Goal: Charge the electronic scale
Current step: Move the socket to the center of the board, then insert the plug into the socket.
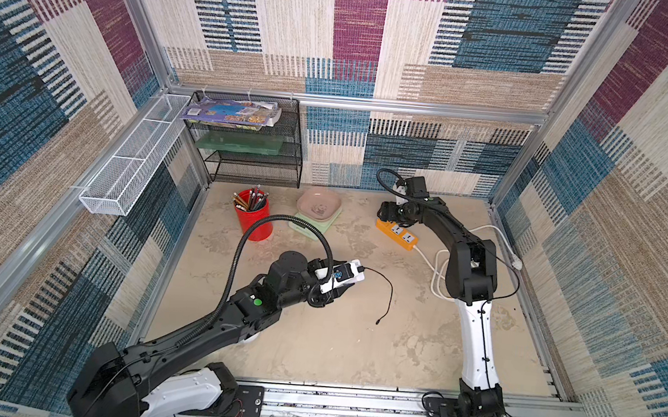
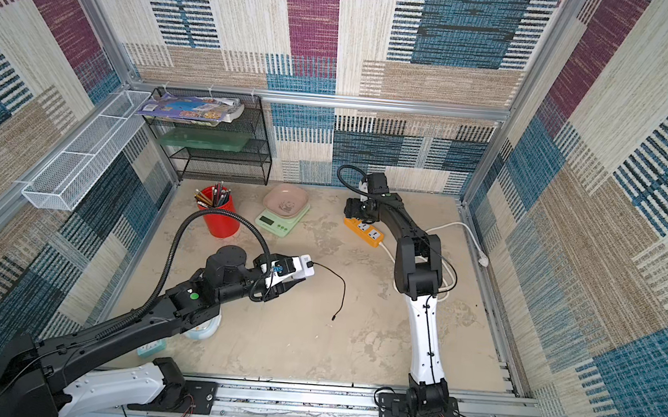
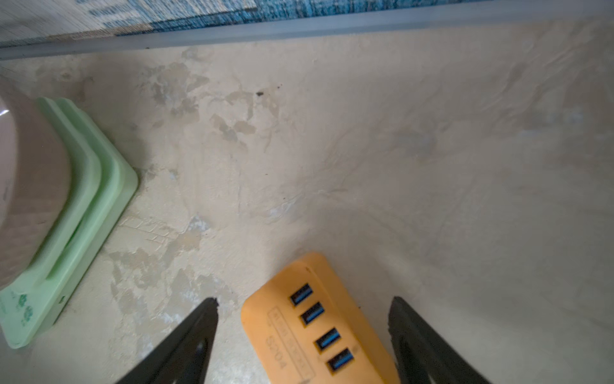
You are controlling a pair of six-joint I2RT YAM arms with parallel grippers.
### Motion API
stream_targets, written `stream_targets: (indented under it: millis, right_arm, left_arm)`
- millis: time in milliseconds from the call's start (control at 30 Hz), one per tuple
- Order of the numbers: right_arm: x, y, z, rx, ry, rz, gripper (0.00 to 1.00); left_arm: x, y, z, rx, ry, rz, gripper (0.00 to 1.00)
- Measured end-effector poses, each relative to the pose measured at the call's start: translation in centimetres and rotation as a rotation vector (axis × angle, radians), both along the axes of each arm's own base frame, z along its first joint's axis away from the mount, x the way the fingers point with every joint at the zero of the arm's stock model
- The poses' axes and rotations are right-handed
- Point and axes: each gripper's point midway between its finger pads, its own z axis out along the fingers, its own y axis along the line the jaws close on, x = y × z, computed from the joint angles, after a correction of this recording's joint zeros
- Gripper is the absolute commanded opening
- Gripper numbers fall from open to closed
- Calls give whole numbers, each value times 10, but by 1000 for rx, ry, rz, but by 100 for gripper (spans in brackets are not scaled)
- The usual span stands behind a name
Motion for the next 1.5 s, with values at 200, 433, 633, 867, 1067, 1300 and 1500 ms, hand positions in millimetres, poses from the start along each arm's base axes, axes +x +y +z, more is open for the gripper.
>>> stream_targets:
  millis: [200,433,633,867,1067,1300,1500]
  right_arm:
    - [-13,23,-16,17,57,56,82]
    - [-60,79,-17,63,112,199,81]
    - [-114,112,-15,85,170,297,80]
    - [-158,136,5,105,176,359,79]
    - [-181,127,64,173,123,291,78]
    - [-222,128,150,291,-20,260,76]
    - [-263,134,190,362,-101,305,81]
  left_arm:
    - [0,1,1,-3,-2,3,28]
    - [-3,6,-5,-3,-4,9,32]
    - [0,10,-13,1,1,22,35]
    - [6,14,-23,2,18,42,35]
    - [12,14,-26,-27,43,67,35]
    - [26,25,-25,-64,35,171,35]
    - [35,33,-22,-86,31,232,34]
